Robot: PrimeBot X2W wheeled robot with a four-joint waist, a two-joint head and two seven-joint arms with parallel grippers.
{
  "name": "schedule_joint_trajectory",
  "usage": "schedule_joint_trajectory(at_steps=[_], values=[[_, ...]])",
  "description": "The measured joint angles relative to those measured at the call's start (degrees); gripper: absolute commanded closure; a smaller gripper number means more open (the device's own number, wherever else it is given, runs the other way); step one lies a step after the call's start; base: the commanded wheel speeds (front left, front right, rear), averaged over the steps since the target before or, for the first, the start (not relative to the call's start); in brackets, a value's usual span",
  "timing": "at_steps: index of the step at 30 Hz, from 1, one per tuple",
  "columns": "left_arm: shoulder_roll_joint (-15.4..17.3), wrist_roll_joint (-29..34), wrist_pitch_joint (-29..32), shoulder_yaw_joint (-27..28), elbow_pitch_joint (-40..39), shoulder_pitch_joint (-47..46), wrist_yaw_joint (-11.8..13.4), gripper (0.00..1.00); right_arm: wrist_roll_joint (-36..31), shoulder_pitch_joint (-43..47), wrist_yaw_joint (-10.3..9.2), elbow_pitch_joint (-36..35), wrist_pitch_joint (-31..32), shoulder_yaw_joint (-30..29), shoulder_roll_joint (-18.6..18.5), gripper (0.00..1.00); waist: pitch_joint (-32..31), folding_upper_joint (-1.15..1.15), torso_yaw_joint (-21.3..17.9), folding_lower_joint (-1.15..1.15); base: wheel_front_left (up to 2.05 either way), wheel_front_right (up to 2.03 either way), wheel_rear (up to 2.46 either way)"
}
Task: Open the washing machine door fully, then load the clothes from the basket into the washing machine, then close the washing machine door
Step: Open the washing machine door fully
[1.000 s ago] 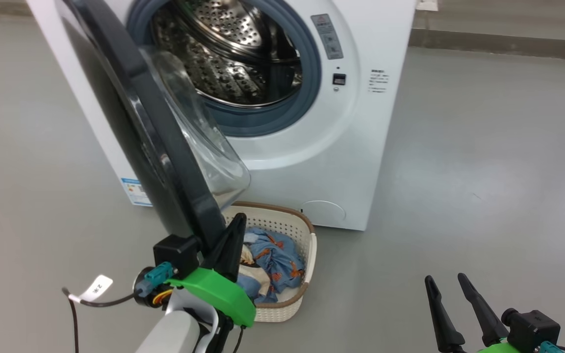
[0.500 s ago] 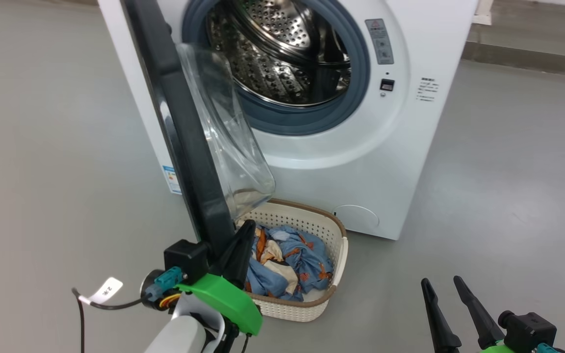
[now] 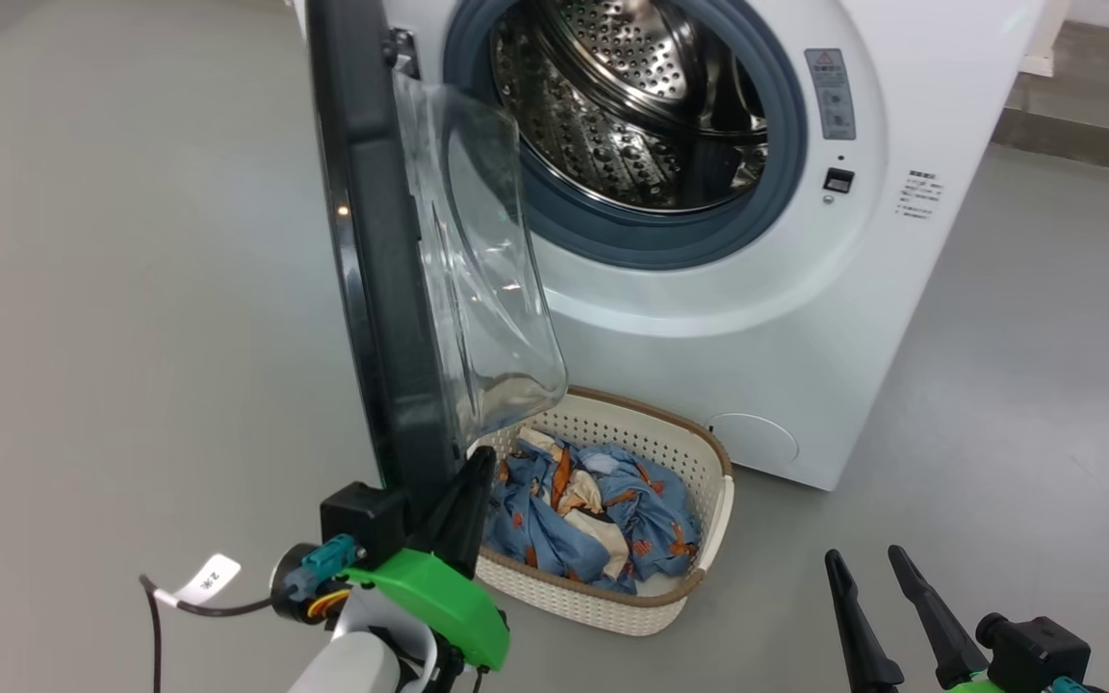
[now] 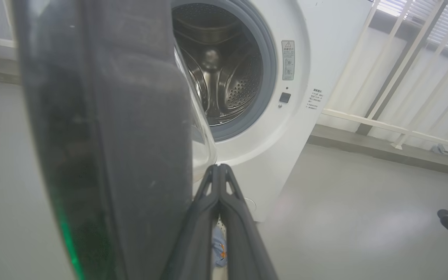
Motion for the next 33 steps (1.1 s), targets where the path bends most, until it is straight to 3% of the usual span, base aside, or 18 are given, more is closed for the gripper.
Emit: schedule_joint_trajectory(at_steps=[21, 33], values=[[3.1, -1.0, 0.1, 2.6, -2.2, 1.3, 2.3, 1.00, 1.0, -0.7, 0.00, 0.1, -0.1, 0.4, 0.0, 0.00, 1.6, 0.00, 5.1, 0.00, 0.00, 0.00, 0.00], [5.2, -2.8, 0.0, 6.4, -4.3, 3.6, 3.9, 1.00, 0.9, -2.1, 0.00, 0.9, -0.1, 2.0, 0.0, 0.00, 1.6, 0.00, 5.2, 0.00, 0.00, 0.00, 0.00]])
